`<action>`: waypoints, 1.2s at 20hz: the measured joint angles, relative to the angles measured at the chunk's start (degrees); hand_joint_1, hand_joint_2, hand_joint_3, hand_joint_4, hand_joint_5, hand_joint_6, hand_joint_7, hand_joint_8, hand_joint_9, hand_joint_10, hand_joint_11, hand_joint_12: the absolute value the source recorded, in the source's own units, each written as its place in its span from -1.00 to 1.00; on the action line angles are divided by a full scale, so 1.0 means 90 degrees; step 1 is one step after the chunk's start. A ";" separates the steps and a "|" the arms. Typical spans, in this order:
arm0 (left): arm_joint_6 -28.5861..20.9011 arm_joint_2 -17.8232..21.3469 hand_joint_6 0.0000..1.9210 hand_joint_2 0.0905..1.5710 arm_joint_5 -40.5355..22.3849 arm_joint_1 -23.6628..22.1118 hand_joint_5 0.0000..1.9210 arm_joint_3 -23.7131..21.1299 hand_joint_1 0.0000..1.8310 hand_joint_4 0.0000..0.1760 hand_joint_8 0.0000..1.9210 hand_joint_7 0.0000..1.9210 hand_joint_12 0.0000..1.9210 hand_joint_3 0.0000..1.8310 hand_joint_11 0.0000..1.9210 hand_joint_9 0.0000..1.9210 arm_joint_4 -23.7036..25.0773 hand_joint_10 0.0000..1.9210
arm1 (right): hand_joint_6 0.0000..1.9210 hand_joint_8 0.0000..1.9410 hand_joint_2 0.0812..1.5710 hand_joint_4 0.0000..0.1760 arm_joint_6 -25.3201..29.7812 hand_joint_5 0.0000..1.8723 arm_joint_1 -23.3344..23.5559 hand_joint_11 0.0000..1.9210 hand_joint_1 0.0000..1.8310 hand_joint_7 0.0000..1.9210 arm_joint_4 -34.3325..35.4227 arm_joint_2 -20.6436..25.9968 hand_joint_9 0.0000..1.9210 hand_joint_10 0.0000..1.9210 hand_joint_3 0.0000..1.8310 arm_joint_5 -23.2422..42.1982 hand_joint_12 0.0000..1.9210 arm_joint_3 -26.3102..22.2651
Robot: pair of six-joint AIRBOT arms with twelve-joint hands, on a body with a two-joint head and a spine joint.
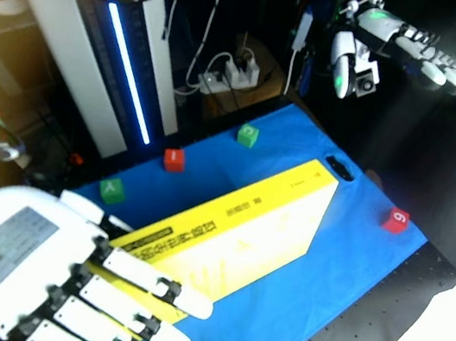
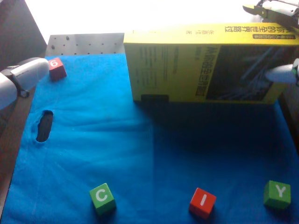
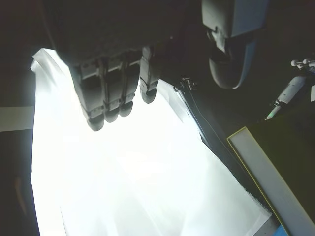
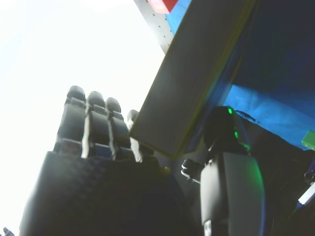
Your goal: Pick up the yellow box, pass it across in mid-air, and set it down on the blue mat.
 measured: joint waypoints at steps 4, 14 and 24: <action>0.0000 0.0000 -1.00 0.50 -0.0010 0.0000 -1.00 0.0000 -0.55 0.86 -1.00 -1.00 -1.00 -0.99 -1.00 -1.00 0.0002 -1.00 | -1.00 -1.00 0.29 0.70 -0.0015 -1.00 -0.0005 -1.00 -0.46 -1.00 -0.0010 0.0019 -1.00 -1.00 -1.00 0.0029 -1.00 -0.0019; 0.0000 0.0000 -1.00 0.49 -0.0078 0.0032 -1.00 -0.0046 -0.53 0.81 -1.00 -1.00 -1.00 -1.00 -1.00 -1.00 0.0005 -1.00 | -1.00 -1.00 0.27 0.92 -0.0041 -1.00 0.0163 -0.97 -0.54 -1.00 0.0083 0.0068 -1.00 -1.00 -1.00 -0.0066 -0.99 0.0304; 0.0000 0.0000 -1.00 0.49 -0.0165 0.0121 -1.00 -0.0066 -0.55 0.72 -1.00 -1.00 -1.00 -1.00 -1.00 -1.00 0.0010 -1.00 | -1.00 -1.00 0.33 1.00 -0.0044 -1.00 0.0189 -1.00 -0.58 -1.00 -0.0134 0.0719 -1.00 -1.00 -0.99 0.1156 -1.00 -0.0522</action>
